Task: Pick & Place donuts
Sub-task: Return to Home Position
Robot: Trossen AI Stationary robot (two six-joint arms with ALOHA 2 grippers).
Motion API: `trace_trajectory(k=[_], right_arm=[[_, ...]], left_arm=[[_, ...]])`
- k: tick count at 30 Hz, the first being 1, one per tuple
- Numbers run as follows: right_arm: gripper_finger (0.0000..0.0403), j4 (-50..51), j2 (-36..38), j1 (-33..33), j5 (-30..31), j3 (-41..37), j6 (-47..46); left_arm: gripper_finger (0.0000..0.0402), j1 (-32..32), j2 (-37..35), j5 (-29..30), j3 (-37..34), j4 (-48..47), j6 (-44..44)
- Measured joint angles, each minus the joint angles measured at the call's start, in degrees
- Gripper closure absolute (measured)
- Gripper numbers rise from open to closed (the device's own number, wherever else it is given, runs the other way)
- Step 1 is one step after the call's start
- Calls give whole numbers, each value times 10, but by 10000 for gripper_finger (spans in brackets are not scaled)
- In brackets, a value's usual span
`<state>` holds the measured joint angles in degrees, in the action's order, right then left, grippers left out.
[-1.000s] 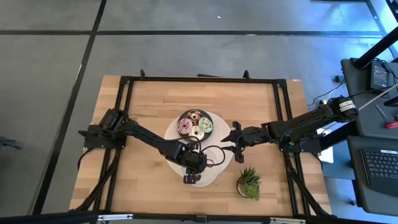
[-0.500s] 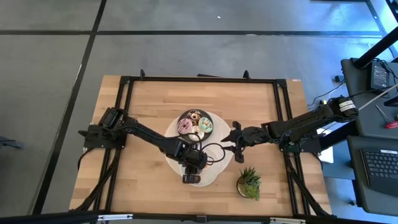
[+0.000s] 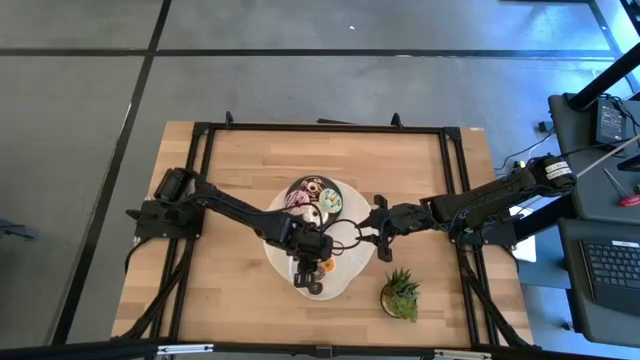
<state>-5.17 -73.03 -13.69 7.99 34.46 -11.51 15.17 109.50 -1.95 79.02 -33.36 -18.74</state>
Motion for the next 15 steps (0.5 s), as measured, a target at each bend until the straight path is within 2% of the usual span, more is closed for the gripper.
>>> trace_trajectory(k=[5,9,11,15], right_arm=[[242,3,0,0,0,0,0],[242,3,0,0,0,0,0],[242,3,0,0,0,0,-2],[242,4,0,0,0,0,3]], left_arm=[[285,27,-24,10,0,-2,24],[282,58,-31,11,0,-4,8],[281,78,-34,37,0,-10,10],[284,118,-66,129,0,-13,19]])
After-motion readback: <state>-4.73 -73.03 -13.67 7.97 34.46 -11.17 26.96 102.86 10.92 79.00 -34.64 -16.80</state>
